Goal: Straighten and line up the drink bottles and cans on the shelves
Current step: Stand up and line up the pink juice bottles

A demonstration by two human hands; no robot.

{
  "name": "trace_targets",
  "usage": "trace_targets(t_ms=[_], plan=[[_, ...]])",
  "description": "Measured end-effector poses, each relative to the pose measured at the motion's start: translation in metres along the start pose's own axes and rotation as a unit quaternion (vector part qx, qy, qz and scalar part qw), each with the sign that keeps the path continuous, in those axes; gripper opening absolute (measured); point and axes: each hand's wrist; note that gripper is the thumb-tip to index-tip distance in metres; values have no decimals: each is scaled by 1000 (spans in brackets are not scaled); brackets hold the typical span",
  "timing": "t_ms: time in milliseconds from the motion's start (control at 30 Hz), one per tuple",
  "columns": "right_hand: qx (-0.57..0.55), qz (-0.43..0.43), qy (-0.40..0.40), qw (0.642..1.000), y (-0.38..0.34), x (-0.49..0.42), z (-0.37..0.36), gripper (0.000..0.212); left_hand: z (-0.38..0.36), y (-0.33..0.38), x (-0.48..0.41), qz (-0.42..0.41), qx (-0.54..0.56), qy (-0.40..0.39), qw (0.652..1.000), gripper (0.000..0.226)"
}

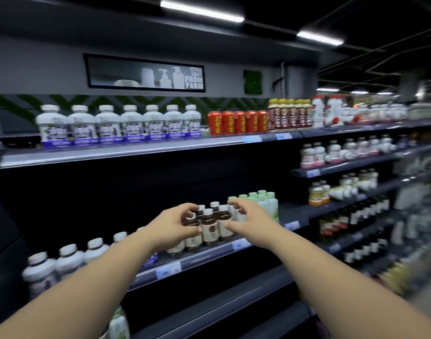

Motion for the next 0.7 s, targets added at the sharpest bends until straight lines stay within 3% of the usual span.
trace_targets(t_ms=[200, 433, 700], plan=[[12, -56, 52, 997, 98, 4, 109, 59, -107, 77, -89, -66, 18, -45, 997, 64], [4, -70, 83, 994, 200, -24, 243, 56, -203, 176, -196, -109, 37, -33, 993, 55], [-12, -86, 81, 993, 295, -74, 327, 55, -290, 237, -306, -130, 64, -38, 989, 52]])
Point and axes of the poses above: each hand's wrist, its own x-axis away from the middle knuckle, its own z-axis out of the back of the hand, y = z × x, and after that the axes turned 2 degrees about y, right-handed
